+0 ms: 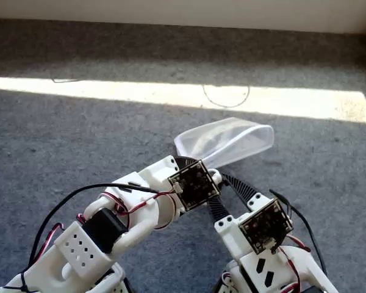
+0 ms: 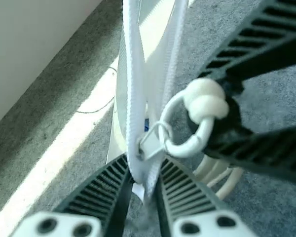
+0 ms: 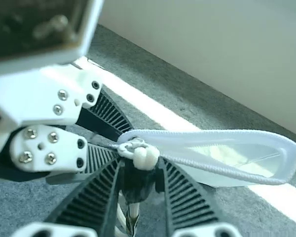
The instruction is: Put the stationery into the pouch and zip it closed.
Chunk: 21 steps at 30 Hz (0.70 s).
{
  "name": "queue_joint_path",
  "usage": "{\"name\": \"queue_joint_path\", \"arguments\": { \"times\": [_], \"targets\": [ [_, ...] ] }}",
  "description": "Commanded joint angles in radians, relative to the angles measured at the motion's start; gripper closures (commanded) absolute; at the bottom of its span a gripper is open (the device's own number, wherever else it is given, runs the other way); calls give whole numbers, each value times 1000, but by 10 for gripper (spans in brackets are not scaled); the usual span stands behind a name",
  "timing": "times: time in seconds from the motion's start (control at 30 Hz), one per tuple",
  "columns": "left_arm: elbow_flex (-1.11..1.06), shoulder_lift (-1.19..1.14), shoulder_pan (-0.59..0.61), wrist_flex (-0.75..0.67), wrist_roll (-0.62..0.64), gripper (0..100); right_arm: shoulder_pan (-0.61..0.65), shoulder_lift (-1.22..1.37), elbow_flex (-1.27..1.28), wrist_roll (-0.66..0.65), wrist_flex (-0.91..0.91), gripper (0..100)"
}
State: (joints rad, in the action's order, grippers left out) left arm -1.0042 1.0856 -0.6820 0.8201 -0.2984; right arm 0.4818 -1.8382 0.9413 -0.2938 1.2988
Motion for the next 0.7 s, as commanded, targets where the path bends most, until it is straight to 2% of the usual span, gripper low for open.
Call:
{"name": "queue_joint_path", "arguments": {
  "times": [0.0, 0.13, 0.57, 0.67],
  "targets": [
    [4, 19, -7, -17, 26, 995, -116, -1, -64, 49, -74, 993],
    [4, 19, -7, -15, 72, 995, -194, -1, -62, 110, -137, 993],
    [-13, 19, -5, -15, 72, 995, -197, 2, -54, 170, -226, 993],
    [-19, 19, -5, -14, 71, 995, -199, 2, 7, 170, -294, 993]
  ]
}}
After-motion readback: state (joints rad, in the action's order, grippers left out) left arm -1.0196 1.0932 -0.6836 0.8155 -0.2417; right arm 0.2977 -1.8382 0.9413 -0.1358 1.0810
